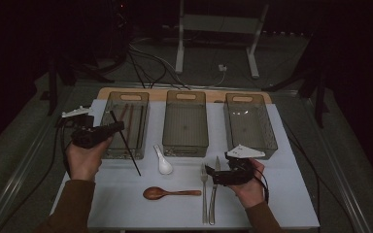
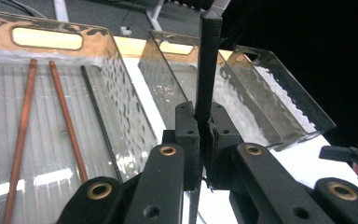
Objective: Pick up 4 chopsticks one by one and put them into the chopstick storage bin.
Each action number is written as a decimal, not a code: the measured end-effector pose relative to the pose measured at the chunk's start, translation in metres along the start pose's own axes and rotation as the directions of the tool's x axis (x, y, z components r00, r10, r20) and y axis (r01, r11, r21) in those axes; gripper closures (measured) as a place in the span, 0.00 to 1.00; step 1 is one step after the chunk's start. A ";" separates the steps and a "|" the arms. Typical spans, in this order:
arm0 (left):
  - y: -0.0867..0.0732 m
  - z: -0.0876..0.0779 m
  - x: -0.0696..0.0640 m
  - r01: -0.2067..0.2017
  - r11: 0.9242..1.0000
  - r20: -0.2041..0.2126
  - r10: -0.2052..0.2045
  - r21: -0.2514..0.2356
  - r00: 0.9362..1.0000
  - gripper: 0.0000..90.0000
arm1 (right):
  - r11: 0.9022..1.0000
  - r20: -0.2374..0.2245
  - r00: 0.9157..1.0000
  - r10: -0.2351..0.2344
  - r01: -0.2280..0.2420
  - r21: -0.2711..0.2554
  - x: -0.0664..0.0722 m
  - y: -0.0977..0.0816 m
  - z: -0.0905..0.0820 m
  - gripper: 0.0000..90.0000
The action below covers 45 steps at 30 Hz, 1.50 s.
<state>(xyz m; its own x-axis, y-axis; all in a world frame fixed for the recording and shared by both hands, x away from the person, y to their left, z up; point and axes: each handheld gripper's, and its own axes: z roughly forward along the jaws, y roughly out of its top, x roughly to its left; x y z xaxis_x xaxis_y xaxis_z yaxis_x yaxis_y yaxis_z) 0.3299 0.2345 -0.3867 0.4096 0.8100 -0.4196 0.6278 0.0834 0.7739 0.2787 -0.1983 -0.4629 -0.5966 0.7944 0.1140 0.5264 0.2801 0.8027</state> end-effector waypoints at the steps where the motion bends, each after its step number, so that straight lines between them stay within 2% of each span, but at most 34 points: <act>1: 0.001 0.001 0.001 -0.001 1.000 -0.006 0.001 0.001 1.000 0.96 | 1.000 0.004 1.000 -0.003 0.003 -0.001 -0.001 -0.001 -0.001 0.11; 4: 0.004 0.005 0.005 0.002 1.000 -0.023 -0.002 -0.002 1.000 0.96 | 1.000 0.015 1.000 -0.001 0.001 -0.004 -0.005 -0.003 -0.005 0.11; 11: 0.018 0.014 0.012 -0.020 1.000 -0.078 0.019 -0.019 0.997 0.96 | 1.000 0.030 1.000 0.007 -0.007 -0.014 -0.013 -0.010 -0.014 0.11; 16: 0.027 0.022 0.015 -0.033 0.999 -0.096 0.030 -0.036 0.995 0.96 | 1.000 0.040 0.999 0.008 -0.008 -0.014 -0.017 -0.014 -0.018 0.11; 19: 0.032 0.027 0.018 -0.049 0.997 -0.102 0.043 -0.053 0.994 0.96 | 1.000 0.041 0.999 0.006 -0.005 -0.014 -0.018 -0.016 -0.019 0.11; 26: 0.038 0.043 0.029 -0.044 0.993 -0.097 0.034 -0.106 0.995 0.96 | 1.000 0.037 0.999 0.005 -0.004 -0.012 -0.017 -0.017 -0.018 0.11; 29: 0.038 0.052 0.032 -0.038 0.993 -0.100 0.027 -0.113 0.995 0.96 | 1.000 0.034 0.999 0.002 -0.002 -0.009 -0.017 -0.018 -0.017 0.11; 34: 0.039 0.067 0.034 -0.064 0.994 -0.136 0.052 -0.086 0.989 0.96 | 1.000 0.032 0.999 0.004 -0.004 -0.008 -0.017 -0.018 -0.017 0.11; 45: 0.039 0.092 0.049 -0.021 0.997 -0.162 0.009 -0.073 0.987 0.95 | 1.000 0.032 0.999 -0.002 0.002 -0.005 -0.015 -0.020 -0.017 0.11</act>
<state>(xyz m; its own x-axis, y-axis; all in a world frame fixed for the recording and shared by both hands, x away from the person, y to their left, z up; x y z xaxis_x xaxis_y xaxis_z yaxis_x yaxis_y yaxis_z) 0.4347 0.2242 -0.4209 0.3025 0.8940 -0.3307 0.5689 0.1090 0.8151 0.2674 -0.2252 -0.4705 -0.5780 0.8106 0.0941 0.5222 0.2788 0.8060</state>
